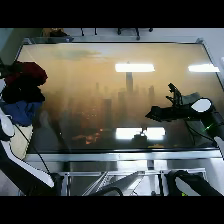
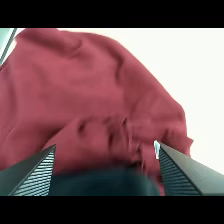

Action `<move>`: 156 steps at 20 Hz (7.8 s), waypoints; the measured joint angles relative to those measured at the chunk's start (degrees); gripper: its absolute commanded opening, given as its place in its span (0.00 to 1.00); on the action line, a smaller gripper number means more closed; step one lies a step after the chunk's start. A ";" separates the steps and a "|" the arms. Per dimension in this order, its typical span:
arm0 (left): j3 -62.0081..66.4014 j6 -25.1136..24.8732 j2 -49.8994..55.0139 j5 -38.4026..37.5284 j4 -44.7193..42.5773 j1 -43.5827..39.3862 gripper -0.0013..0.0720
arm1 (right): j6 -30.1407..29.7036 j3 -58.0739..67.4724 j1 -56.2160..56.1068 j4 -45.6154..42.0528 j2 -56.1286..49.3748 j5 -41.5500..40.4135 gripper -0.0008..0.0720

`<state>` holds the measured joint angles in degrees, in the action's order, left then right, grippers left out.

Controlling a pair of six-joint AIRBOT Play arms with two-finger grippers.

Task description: Fold the shirts.

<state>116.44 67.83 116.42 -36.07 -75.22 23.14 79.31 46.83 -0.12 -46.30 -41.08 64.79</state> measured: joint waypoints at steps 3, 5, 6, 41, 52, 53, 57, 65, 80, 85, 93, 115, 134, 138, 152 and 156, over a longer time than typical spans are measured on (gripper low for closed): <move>2.43 -0.33 6.14 5.40 -0.04 -0.94 0.96 | 0.00 0.00 0.00 0.00 0.00 -0.28 0.04; 3.08 -0.44 9.60 7.82 -0.24 -1.05 0.95 | 0.00 0.00 0.00 0.00 -0.02 -0.42 0.04; 3.28 -0.44 10.99 8.63 -0.28 -0.98 0.95 | 0.00 0.00 0.00 0.00 -0.04 -0.42 0.04; -12.94 9.03 -28.15 -28.63 20.74 -42.38 0.04 | -2.69 0.00 0.94 9.27 -4.59 -3.85 0.04; -30.77 21.18 -31.28 -43.32 9.77 -51.67 0.97 | -9.86 0.70 15.85 10.91 -0.70 7.50 0.64; -31.12 21.59 -31.80 -44.61 9.20 -51.17 0.97 | -10.43 0.72 15.17 11.17 -1.11 7.63 0.64; -32.96 22.40 -35.85 -48.39 2.45 -47.45 0.97 | -11.78 0.72 10.23 11.52 -4.31 6.75 0.64; -58.53 18.01 -46.58 -38.69 4.48 -37.22 0.97 | -18.08 0.72 -7.52 12.35 -14.84 -2.29 0.64; -78.82 -3.04 -40.52 -17.99 37.81 -34.77 0.03 | -23.96 0.72 -28.06 12.55 -21.86 -15.69 0.04; -78.58 -4.74 -45.62 -17.20 38.73 -33.46 0.04 | -24.15 1.95 -28.20 12.55 -22.10 -15.65 0.04; -51.41 -0.13 -65.66 -22.75 39.19 -29.44 0.04 | -26.71 33.09 -17.05 12.39 -7.91 -8.04 0.03; -23.28 1.03 -37.75 -18.23 31.67 -29.35 0.96 | -17.29 49.48 -13.31 -15.72 -22.95 -3.52 0.20; -41.24 1.70 -22.34 -34.36 21.35 -20.61 0.98 | -5.25 3.93 2.47 -2.36 -19.17 3.02 0.64; -44.28 1.27 -21.33 -28.22 20.98 -23.06 0.98 | -7.89 -2.73 -5.77 5.03 -20.52 -5.81 0.64; -45.31 -0.87 -19.45 -19.65 21.18 -24.04 0.05 | -23.17 0.02 -14.45 24.94 -24.79 -16.44 0.04; -45.31 -2.21 -24.41 -18.71 21.20 -21.46 0.95 | -23.47 0.85 -14.51 24.33 -24.81 -15.65 0.04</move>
<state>71.13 65.63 92.01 -54.78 -54.02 1.67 55.83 47.68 -14.63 -21.98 -65.89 49.15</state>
